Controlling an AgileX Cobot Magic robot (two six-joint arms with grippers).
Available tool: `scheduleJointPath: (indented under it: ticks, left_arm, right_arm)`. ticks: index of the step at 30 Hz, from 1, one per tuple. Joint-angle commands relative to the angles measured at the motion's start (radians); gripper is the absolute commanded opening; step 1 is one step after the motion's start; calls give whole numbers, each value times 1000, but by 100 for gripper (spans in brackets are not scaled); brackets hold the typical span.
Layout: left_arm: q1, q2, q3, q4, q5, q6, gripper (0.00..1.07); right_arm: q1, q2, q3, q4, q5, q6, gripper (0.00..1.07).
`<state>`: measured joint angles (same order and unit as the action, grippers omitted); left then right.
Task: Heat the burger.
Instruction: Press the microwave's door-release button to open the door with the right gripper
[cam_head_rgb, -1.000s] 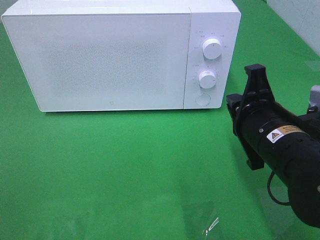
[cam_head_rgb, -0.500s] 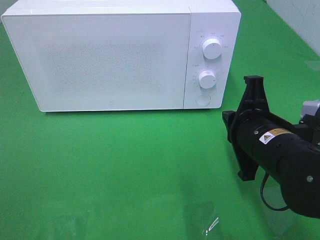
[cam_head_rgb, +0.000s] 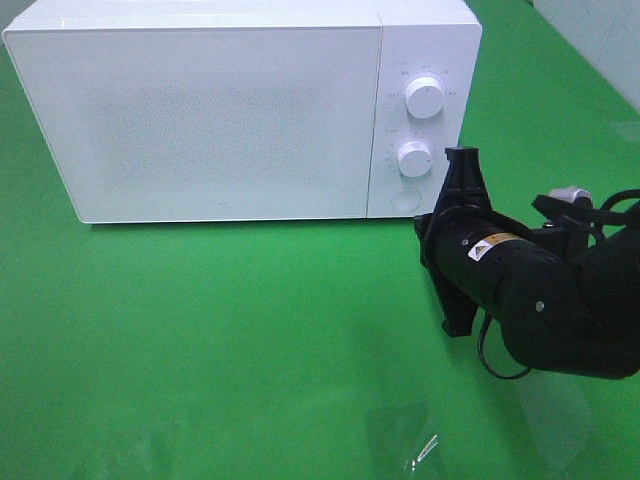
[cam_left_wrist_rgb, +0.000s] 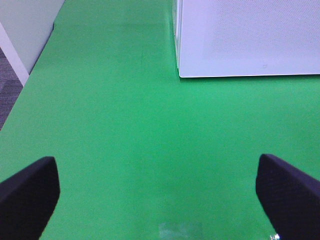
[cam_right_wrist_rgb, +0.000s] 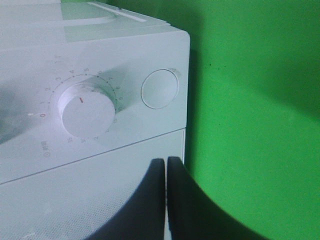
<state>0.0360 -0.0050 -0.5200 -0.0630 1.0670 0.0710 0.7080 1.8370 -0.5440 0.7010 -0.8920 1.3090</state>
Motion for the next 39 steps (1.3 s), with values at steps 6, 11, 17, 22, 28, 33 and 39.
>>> scheduleJointPath:
  ticks: [6,11,17,22,28,33,39]
  left_arm:
    - [5,-18,2,2,2,-7,100]
    - [5,-18,2,2,2,-7,100]
    - [5,-18,2,2,2,-7,100]
    - [5,-18,2,2,2,-7,100]
    - [5,-18,2,2,2,-7,100]
    - [5,-18,2,2,2,-7,100]
    - [5,-18,2,2,2,-7,100]
  right_arm:
    - [-84,72,-82,-74,47,10,0]
    - [-129,106,-122,-117,65,10,0]
    - [-166,145,-164,-154,84,25,0]
    - [-186,170,-199,-169,97,22,0]
    - [-186,235,-264,-169,97,28,0]
    - [-201,273,-315,-176,114,27,0]
    - [-223,305,-373,-180,136,20,0]
